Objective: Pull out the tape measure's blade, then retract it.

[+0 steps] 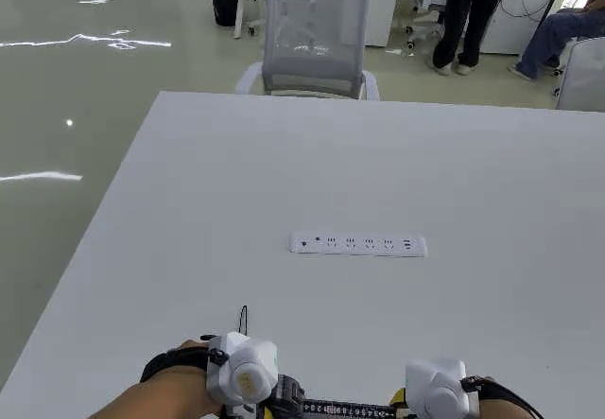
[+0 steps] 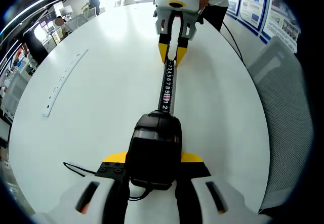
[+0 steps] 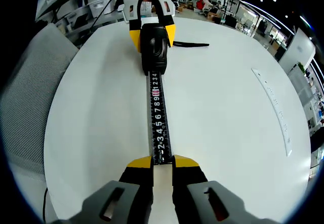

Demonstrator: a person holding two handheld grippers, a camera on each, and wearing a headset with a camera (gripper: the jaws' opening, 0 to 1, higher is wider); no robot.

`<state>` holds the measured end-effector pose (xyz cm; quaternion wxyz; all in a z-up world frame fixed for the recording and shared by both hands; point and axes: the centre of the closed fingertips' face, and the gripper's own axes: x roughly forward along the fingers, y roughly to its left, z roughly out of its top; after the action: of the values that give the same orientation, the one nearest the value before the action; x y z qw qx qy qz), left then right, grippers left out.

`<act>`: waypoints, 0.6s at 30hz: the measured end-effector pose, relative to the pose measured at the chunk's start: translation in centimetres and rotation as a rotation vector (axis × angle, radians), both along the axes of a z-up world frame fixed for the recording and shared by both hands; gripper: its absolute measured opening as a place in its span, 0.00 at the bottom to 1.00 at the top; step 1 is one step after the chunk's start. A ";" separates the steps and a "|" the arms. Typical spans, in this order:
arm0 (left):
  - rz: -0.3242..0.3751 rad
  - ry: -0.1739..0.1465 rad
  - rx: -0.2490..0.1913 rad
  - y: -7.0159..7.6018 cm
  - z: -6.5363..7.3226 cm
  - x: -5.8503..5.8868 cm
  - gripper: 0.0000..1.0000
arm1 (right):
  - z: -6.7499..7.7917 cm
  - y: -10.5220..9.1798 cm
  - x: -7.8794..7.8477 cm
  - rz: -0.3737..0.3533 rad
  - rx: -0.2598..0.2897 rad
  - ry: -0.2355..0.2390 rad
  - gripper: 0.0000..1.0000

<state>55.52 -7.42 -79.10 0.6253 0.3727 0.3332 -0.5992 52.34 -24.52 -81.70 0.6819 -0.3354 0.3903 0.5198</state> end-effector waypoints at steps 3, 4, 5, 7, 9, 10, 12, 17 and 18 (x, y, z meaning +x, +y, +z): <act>0.000 0.001 0.000 0.0 0.0 0.0 0.30 | 0.0 -0.2 0.0 0.001 -0.001 -0.001 0.11; 0.000 0.001 0.000 0.0 0.0 0.0 0.30 | 0.0 -0.2 0.0 0.001 -0.002 -0.001 0.11; 0.000 0.001 0.000 0.0 0.0 0.0 0.30 | 0.0 -0.2 0.0 0.001 -0.002 -0.001 0.11; 0.001 0.001 0.000 0.0 -0.1 0.0 0.30 | 0.1 -0.4 -0.1 0.001 -0.003 0.000 0.11; 0.001 0.002 -0.001 0.0 -0.1 0.0 0.30 | 0.2 -0.5 -0.1 0.001 -0.002 0.000 0.11; 0.001 0.002 -0.001 0.0 -0.1 0.0 0.30 | 0.2 -0.6 -0.1 0.000 -0.002 0.000 0.11; 0.002 0.002 -0.001 0.0 -0.1 0.0 0.30 | 0.2 -0.7 -0.1 0.000 -0.004 0.001 0.11; 0.003 0.002 -0.003 0.0 -0.1 0.0 0.30 | 0.4 -1.0 -0.2 0.007 -0.010 -0.003 0.11; 0.002 0.002 -0.003 0.0 -0.1 0.0 0.30 | 0.4 -1.1 -0.2 0.008 -0.012 -0.002 0.11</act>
<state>55.54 -7.43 -79.18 0.6263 0.3706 0.3334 -0.5994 52.11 -25.58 -81.31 0.6782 -0.3418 0.3914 0.5196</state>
